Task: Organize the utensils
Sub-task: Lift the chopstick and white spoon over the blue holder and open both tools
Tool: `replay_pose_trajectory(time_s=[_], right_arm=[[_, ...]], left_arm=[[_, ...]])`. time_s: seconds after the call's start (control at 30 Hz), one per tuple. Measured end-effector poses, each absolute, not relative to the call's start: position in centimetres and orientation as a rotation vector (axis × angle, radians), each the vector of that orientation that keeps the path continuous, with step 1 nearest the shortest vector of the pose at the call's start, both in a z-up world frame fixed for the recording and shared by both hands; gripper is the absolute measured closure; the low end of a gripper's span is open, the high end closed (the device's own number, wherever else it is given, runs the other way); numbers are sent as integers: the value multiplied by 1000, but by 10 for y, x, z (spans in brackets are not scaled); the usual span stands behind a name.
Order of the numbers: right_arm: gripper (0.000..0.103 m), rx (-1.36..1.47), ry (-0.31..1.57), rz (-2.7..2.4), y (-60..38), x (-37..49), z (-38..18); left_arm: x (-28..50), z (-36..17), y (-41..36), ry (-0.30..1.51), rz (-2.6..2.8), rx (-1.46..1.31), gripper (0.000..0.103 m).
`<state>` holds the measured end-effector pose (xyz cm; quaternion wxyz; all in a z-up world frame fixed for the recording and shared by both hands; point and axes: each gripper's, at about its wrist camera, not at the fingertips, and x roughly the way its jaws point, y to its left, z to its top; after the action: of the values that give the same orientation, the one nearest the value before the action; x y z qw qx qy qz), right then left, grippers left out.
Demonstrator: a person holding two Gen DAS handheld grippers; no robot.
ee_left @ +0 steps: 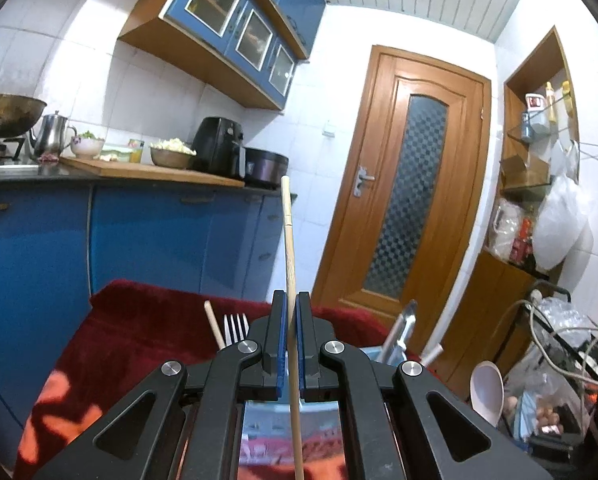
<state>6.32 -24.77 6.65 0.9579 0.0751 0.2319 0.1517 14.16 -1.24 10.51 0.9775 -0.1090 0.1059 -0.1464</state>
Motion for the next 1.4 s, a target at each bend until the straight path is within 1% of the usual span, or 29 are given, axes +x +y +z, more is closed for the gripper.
replay_pose_trajectory(time_s=[0.27, 0.5, 0.73, 1.1, 1.27, 1.4], right_arm=[[96, 153, 459, 310, -250, 73, 66], [96, 165, 458, 314, -253, 83, 63], [96, 153, 455, 306, -251, 93, 67], [96, 172, 298, 326, -246, 144, 94], [96, 196, 234, 320, -244, 169, 99], [96, 222, 218, 320, -243, 186, 96]], left_arm=[[160, 119, -12, 105, -214, -227, 99], [183, 112, -5, 94, -143, -237, 99], [185, 93, -3, 95, -117, -224, 99], [191, 77, -1, 131, -130, -219, 99], [193, 73, -2, 142, -144, -221, 99], [195, 70, -3, 153, -153, -214, 99]])
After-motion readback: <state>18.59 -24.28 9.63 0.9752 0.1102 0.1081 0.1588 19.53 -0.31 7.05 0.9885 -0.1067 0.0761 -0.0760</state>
